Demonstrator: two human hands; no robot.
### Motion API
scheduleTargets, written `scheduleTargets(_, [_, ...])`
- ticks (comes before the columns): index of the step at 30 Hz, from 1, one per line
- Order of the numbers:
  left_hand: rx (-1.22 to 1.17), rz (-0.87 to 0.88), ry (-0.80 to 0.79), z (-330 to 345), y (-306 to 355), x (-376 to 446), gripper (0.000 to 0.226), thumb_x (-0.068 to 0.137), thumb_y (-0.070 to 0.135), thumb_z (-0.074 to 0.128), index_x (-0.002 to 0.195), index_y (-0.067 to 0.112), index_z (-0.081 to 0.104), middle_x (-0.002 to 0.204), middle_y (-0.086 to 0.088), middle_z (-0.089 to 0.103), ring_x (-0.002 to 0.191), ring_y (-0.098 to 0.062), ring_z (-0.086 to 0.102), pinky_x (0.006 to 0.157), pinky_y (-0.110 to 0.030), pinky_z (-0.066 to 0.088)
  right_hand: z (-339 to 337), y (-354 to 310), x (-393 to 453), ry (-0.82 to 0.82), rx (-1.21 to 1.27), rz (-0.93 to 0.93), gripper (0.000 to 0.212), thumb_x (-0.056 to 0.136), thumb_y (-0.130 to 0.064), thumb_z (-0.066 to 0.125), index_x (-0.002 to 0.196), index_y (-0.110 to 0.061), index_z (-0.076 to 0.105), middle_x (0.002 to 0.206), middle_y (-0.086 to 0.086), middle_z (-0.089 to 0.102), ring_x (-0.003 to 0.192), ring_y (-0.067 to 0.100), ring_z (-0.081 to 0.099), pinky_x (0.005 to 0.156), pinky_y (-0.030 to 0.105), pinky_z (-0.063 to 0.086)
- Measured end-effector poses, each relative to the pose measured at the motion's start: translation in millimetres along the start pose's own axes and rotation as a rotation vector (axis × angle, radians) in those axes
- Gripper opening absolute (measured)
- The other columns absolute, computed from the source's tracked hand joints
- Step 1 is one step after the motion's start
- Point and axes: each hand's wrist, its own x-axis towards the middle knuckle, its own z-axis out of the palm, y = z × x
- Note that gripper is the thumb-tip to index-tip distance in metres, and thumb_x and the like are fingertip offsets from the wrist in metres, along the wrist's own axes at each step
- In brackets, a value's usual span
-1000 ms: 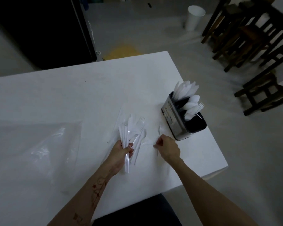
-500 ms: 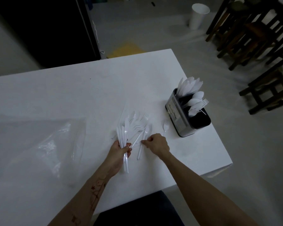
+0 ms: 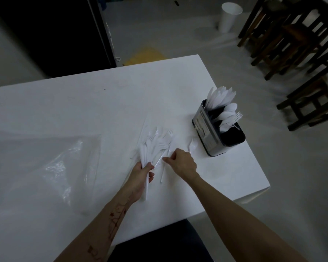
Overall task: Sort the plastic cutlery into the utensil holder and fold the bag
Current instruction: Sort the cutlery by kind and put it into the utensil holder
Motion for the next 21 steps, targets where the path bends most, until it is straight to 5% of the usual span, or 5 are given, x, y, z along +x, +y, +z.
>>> scheduleTargets(7, [0.088,0.041,-0.035,-8,-5,1,0.023,0.096,-0.002,0.046,0.117,0.007,0.051,0.095,-0.004,0.06,0.079,-0.016,0.057,0.077,-0.027,0.048,-8,-1,3,-0.022,0.224,0.108,0.028,0.082,-0.025,0.065,0.074,0.001,0.071,0.069,0.01,0.072,0.064,0.021,0.066,0.07,0.033,0.056])
scheduleTargets(12, [0.159,0.025,-0.105,-5,-6,3,0.037,0.087,-0.009,0.057,0.121,0.004,0.05,0.108,-0.009,0.061,0.091,-0.021,0.058,0.084,-0.032,0.049,-27,0,-10,-0.108,0.581,0.194,0.016,0.083,-0.022,0.068,0.074,-0.009,0.064,0.075,0.007,0.072,0.061,0.013,0.062,0.054,0.025,0.045])
scheduleTargets(18, [0.275,0.044,-0.243,0,-5,7,0.059,0.076,0.028,0.078,0.129,0.018,0.052,0.117,-0.001,0.066,0.104,-0.016,0.062,0.087,-0.03,0.05,-32,-14,-16,-0.231,0.633,0.133,0.019,0.084,-0.022,0.073,0.09,-0.004,0.072,0.08,0.003,0.073,0.061,0.003,0.057,0.053,0.015,0.038])
scheduleTargets(21, [0.327,0.093,-0.142,-2,-7,9,0.035,0.091,0.017,0.063,0.123,0.008,0.053,0.101,-0.007,0.066,0.095,-0.022,0.062,0.085,-0.03,0.049,-23,-13,-13,-0.192,0.598,0.071,0.031,0.087,-0.036,0.072,0.091,-0.005,0.074,0.08,0.0,0.073,0.065,0.004,0.065,0.053,0.013,0.046])
